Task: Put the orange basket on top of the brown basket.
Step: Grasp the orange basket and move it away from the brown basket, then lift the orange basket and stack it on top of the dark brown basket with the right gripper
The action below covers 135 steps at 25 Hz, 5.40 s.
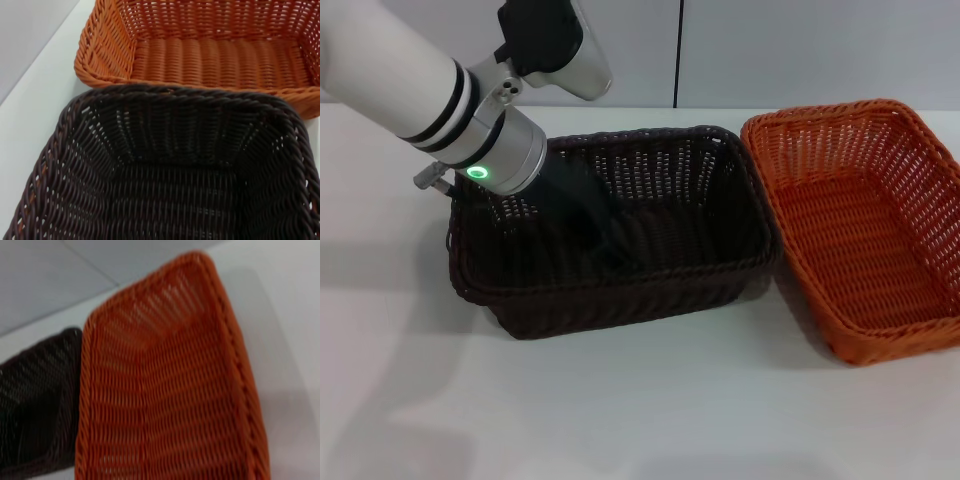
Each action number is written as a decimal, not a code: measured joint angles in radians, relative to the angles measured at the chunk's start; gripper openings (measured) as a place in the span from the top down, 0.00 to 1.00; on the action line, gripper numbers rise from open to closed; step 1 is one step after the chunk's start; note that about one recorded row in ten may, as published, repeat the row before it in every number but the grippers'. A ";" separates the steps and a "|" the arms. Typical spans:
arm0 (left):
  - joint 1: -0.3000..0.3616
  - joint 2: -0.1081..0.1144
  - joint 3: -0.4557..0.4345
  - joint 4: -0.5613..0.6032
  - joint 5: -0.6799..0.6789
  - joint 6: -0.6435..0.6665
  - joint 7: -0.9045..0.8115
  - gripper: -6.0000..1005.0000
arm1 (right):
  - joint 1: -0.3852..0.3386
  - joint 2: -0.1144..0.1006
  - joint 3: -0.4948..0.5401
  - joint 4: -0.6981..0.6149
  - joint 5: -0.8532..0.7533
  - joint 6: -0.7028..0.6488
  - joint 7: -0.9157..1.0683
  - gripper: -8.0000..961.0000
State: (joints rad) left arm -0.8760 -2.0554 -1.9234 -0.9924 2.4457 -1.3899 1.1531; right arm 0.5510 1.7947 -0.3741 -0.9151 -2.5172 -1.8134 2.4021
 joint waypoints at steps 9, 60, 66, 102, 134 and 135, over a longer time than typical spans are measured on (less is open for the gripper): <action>-0.021 0.000 0.004 0.059 0.015 0.018 0.016 0.14 | 0.002 0.011 -0.025 0.096 -0.012 0.039 -0.001 0.25; -0.007 -0.008 0.007 0.043 -0.012 0.264 0.002 0.14 | -0.105 0.060 0.028 0.114 0.166 0.231 -0.125 0.74; 0.036 -0.007 0.002 -0.009 -0.074 0.339 0.001 0.14 | -0.114 0.065 0.047 0.086 0.214 0.241 -0.173 0.74; 0.426 -0.011 0.224 -0.240 -0.583 1.259 0.023 0.14 | 0.294 -0.068 -0.212 -0.088 0.348 0.013 -0.552 0.71; 0.442 -0.007 0.278 -0.181 -0.594 1.487 -0.155 0.14 | 0.469 0.038 -0.367 0.252 0.385 0.333 -0.713 0.65; 0.441 -0.007 0.278 -0.177 -0.594 1.487 -0.155 0.14 | 0.469 0.038 -0.367 0.252 0.385 0.333 -0.713 0.61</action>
State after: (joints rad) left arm -0.4349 -2.0627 -1.6451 -1.1695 1.8515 0.0968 0.9981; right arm 1.0202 1.8325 -0.7414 -0.6632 -2.1324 -1.4803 1.6891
